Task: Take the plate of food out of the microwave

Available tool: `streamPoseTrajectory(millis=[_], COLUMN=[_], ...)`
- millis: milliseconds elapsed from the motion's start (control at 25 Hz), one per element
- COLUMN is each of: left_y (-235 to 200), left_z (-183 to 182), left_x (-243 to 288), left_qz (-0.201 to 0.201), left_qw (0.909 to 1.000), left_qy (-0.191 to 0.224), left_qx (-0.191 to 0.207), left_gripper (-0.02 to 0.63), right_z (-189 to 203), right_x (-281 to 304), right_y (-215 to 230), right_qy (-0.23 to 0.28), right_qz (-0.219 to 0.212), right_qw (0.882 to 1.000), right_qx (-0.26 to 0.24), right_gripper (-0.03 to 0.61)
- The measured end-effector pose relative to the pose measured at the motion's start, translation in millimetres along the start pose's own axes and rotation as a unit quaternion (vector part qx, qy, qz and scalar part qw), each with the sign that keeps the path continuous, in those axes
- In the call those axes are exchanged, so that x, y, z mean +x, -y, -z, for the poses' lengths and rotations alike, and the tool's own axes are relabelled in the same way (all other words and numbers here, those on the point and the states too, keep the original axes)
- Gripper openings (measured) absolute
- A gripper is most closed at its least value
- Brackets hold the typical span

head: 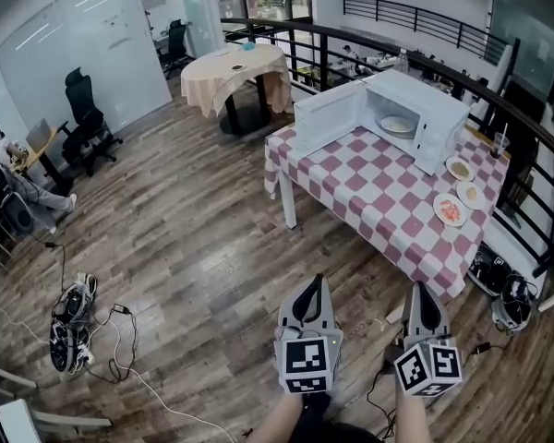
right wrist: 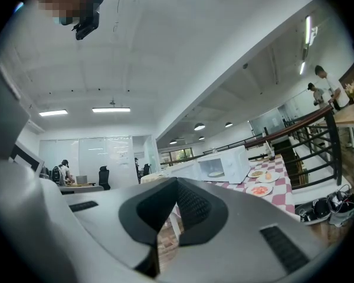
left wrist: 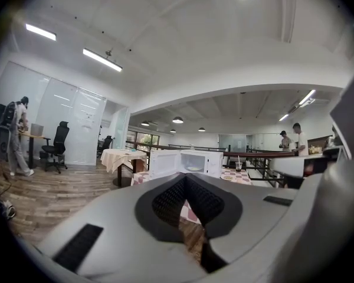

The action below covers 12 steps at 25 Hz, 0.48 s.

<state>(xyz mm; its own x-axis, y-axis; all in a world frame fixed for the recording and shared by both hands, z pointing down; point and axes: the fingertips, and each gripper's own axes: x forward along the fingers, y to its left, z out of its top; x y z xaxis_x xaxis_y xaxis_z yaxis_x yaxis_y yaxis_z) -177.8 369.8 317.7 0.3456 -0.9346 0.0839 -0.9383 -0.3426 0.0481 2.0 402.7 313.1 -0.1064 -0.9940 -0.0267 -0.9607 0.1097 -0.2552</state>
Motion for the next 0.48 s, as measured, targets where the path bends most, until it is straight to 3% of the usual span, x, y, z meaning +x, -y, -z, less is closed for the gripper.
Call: streamPoseTrajectory(millis=[480], left_y=[-41], left_z=[4], left_x=[56], left_qz=[0.001], left_qw=[0.9999], left_qy=[-0.005], left_qx=[-0.014], left_gripper=[0.017], right_z=[9], right_x=[63], right_y=[-12], right_qy=[-0.005], right_qz=[0.005], right_qw=[1.0], right_qx=[-0.006], right_gripper=[-0.005])
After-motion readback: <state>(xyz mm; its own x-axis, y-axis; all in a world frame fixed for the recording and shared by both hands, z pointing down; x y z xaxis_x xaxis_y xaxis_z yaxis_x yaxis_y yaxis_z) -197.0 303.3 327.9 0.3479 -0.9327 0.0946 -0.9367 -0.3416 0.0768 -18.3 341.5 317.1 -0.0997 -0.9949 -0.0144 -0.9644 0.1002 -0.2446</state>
